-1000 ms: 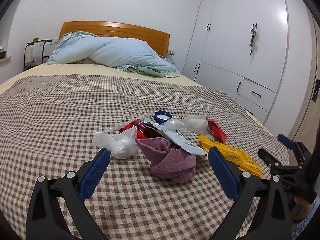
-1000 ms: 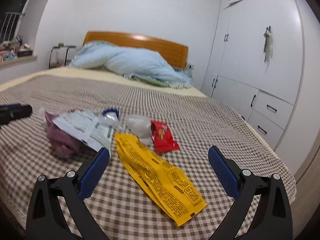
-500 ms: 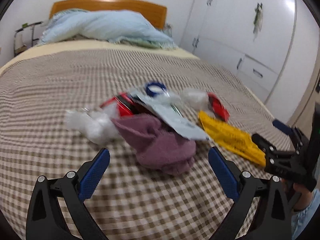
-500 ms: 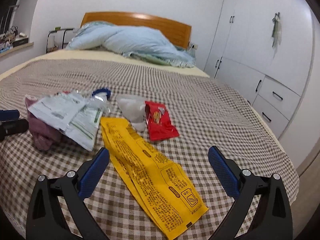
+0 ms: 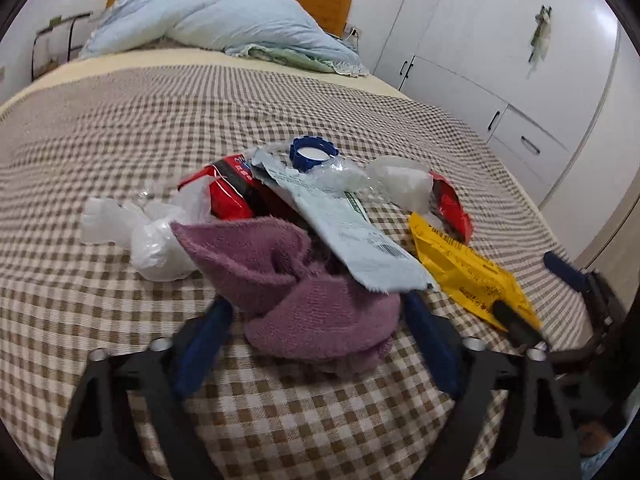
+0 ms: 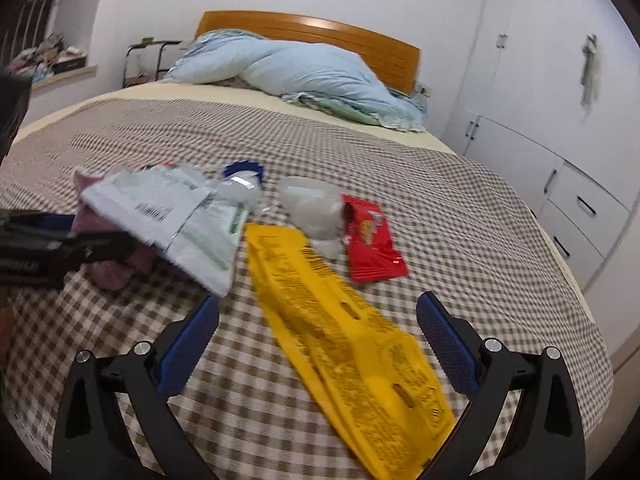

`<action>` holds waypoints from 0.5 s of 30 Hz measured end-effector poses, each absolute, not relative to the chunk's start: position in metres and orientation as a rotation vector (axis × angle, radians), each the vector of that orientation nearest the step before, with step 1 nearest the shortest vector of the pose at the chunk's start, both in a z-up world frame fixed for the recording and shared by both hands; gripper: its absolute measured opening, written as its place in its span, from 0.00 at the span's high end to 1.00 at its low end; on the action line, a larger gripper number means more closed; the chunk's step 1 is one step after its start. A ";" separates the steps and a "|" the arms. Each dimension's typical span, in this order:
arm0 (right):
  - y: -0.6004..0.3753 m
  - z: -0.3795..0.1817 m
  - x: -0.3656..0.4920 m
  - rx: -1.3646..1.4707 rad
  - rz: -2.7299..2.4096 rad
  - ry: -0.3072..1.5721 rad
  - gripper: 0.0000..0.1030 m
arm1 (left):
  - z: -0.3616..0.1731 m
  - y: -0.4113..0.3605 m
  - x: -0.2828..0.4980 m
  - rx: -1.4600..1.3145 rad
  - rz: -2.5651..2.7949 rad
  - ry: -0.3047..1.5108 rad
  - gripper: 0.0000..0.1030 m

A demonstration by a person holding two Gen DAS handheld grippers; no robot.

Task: Collect trash
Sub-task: 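Grasp the purple towel with the left gripper while the right grasps the yellow wrapper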

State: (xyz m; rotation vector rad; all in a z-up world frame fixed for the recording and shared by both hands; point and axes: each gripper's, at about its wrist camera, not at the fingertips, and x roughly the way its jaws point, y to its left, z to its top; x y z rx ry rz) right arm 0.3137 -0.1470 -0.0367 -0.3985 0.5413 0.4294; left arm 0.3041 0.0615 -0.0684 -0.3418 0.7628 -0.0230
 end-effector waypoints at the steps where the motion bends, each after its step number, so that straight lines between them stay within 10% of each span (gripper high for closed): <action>1: -0.142 -0.039 0.313 -0.413 0.436 0.541 0.08 | -0.070 0.063 0.305 -0.353 -0.026 0.765 0.34; 15: -0.168 -0.064 0.354 -0.417 0.300 0.742 0.08 | -0.049 0.067 0.277 -0.314 -0.050 0.670 0.46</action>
